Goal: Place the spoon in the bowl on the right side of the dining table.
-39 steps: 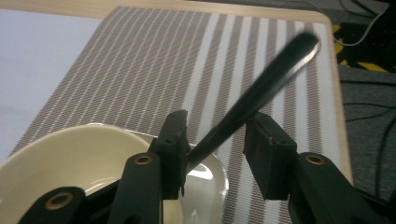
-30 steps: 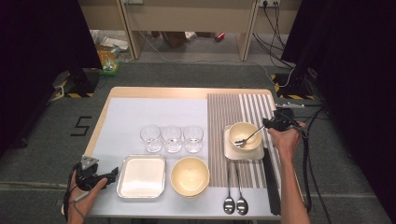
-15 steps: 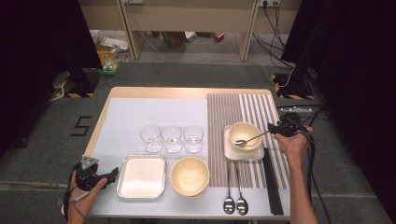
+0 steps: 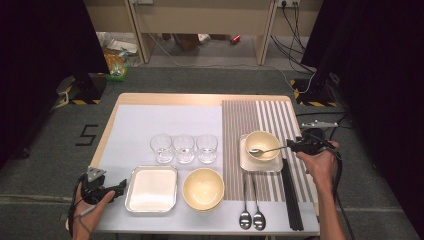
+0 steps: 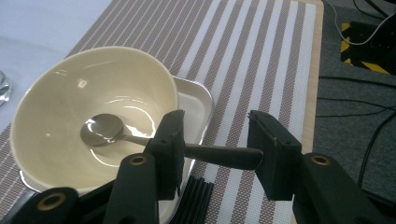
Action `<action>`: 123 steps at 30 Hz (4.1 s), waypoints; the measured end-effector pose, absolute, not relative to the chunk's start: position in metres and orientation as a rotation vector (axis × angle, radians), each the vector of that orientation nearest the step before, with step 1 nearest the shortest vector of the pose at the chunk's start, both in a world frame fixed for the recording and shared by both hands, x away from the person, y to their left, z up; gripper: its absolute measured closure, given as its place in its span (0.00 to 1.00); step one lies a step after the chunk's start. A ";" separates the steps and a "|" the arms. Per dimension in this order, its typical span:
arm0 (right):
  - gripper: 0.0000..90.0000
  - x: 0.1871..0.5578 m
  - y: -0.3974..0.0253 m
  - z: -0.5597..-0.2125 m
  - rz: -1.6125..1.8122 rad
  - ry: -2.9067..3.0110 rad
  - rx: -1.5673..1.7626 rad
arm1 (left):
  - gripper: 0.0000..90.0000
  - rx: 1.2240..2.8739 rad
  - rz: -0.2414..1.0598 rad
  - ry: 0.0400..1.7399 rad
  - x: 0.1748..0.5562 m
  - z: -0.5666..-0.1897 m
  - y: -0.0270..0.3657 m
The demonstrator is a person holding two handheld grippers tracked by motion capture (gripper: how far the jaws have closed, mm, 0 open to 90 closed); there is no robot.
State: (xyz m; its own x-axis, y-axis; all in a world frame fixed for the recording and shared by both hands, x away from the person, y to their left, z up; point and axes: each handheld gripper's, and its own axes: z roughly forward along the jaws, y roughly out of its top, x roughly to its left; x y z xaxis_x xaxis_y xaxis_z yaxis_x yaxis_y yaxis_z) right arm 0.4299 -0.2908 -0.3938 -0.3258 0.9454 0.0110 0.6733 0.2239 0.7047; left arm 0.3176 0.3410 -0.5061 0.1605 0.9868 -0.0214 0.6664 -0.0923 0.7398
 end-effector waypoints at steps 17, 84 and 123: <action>0.62 0.439 -0.302 -0.392 0.821 2.041 1.563 | 0.12 1.828 0.670 1.570 0.318 -0.506 0.341; 0.58 0.366 -0.281 -0.368 1.086 2.201 1.340 | 0.12 1.825 0.675 1.570 0.318 -0.506 0.341; 0.58 0.366 -0.296 -0.410 0.977 2.246 1.427 | 0.12 1.830 0.671 1.571 0.318 -0.506 0.341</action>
